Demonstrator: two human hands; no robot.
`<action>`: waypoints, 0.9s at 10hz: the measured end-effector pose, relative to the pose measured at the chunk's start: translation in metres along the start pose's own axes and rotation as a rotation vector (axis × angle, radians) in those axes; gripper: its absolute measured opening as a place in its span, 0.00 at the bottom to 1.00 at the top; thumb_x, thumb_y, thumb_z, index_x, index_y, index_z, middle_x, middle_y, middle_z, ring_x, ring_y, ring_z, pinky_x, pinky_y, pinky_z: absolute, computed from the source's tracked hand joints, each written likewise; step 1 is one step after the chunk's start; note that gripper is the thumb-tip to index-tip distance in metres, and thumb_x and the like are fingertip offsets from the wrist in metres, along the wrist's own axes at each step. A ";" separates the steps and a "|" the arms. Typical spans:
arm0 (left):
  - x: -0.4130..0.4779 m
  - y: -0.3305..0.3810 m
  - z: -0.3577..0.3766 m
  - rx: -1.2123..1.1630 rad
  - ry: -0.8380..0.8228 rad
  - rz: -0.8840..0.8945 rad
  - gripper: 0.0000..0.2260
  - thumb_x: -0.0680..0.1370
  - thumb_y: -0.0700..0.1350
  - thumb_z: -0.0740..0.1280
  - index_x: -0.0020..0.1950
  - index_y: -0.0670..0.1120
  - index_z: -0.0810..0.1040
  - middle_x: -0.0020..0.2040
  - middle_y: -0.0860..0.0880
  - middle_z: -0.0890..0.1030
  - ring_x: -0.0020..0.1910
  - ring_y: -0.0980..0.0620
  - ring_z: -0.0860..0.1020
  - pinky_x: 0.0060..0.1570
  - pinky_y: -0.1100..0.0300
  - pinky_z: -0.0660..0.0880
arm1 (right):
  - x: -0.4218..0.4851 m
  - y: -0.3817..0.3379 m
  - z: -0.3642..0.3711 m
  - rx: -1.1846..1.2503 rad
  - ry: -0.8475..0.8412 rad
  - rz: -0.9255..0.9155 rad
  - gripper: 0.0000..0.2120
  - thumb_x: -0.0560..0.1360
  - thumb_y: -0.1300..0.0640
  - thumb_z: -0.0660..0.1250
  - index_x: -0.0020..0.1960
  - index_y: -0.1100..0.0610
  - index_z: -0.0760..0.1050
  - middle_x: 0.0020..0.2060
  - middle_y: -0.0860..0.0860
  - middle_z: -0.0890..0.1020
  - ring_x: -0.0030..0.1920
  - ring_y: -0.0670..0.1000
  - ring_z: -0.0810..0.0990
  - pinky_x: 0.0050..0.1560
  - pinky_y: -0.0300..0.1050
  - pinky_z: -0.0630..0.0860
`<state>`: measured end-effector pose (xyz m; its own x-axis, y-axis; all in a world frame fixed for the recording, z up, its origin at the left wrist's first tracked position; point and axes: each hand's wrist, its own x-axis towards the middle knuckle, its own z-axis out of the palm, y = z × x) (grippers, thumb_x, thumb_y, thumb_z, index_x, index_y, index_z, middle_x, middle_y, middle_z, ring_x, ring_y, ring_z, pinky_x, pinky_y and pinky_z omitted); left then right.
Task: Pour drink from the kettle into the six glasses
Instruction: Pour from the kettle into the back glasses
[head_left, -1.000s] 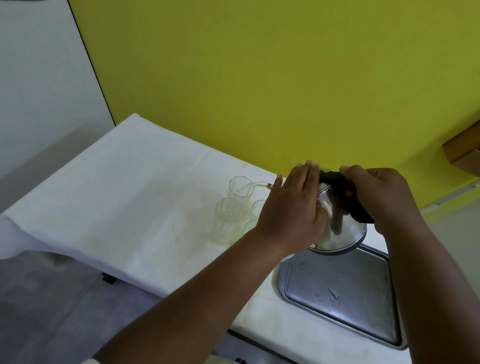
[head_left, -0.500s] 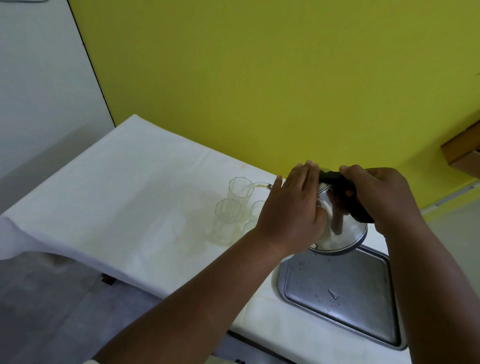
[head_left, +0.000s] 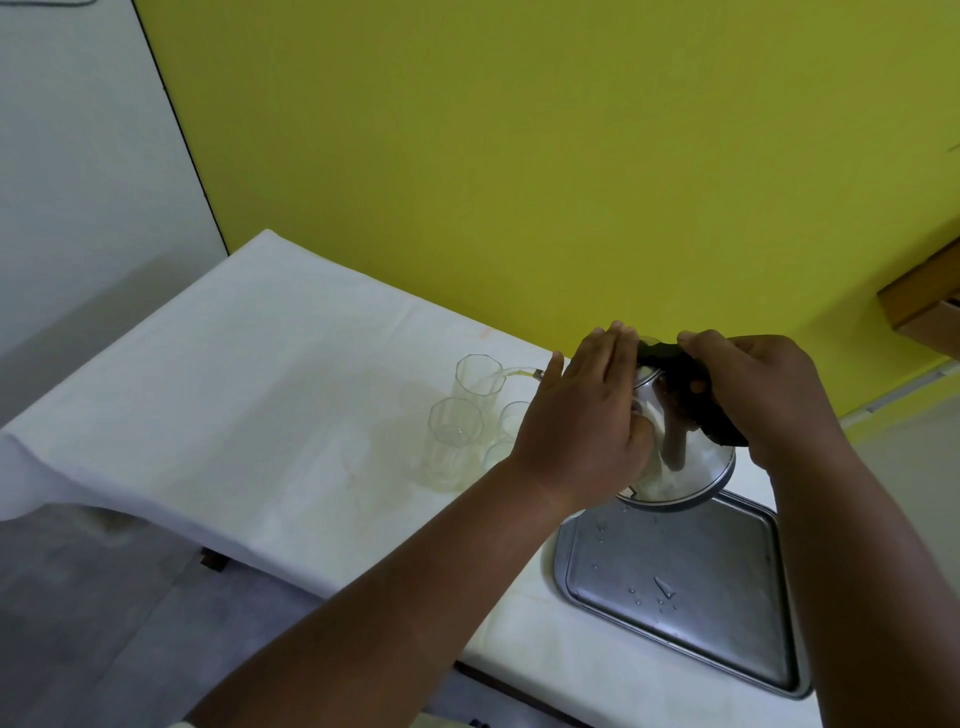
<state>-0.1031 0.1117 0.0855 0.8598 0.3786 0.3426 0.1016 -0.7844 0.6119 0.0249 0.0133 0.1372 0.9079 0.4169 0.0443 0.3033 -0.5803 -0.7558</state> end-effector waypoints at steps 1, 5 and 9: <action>0.000 0.000 0.000 -0.003 -0.002 -0.001 0.30 0.77 0.43 0.60 0.77 0.39 0.56 0.78 0.42 0.60 0.77 0.45 0.57 0.73 0.41 0.59 | -0.001 -0.001 -0.001 -0.008 0.003 -0.003 0.27 0.65 0.37 0.66 0.32 0.64 0.79 0.16 0.49 0.74 0.27 0.57 0.74 0.37 0.54 0.72; 0.001 0.001 0.001 0.010 0.005 0.006 0.30 0.76 0.43 0.60 0.77 0.38 0.57 0.77 0.41 0.61 0.77 0.45 0.58 0.72 0.41 0.60 | -0.001 -0.002 -0.002 -0.017 -0.002 -0.019 0.29 0.63 0.35 0.65 0.32 0.64 0.80 0.16 0.50 0.75 0.27 0.57 0.73 0.37 0.54 0.72; 0.002 0.000 0.000 0.019 0.000 0.006 0.30 0.76 0.43 0.60 0.76 0.38 0.57 0.77 0.41 0.61 0.77 0.45 0.58 0.72 0.40 0.61 | -0.002 -0.004 -0.001 -0.027 0.006 -0.005 0.31 0.65 0.37 0.66 0.37 0.68 0.80 0.25 0.59 0.78 0.28 0.58 0.75 0.38 0.54 0.73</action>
<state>-0.1012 0.1121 0.0863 0.8603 0.3740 0.3464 0.1058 -0.7957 0.5964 0.0224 0.0141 0.1406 0.9080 0.4157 0.0523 0.3157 -0.5969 -0.7376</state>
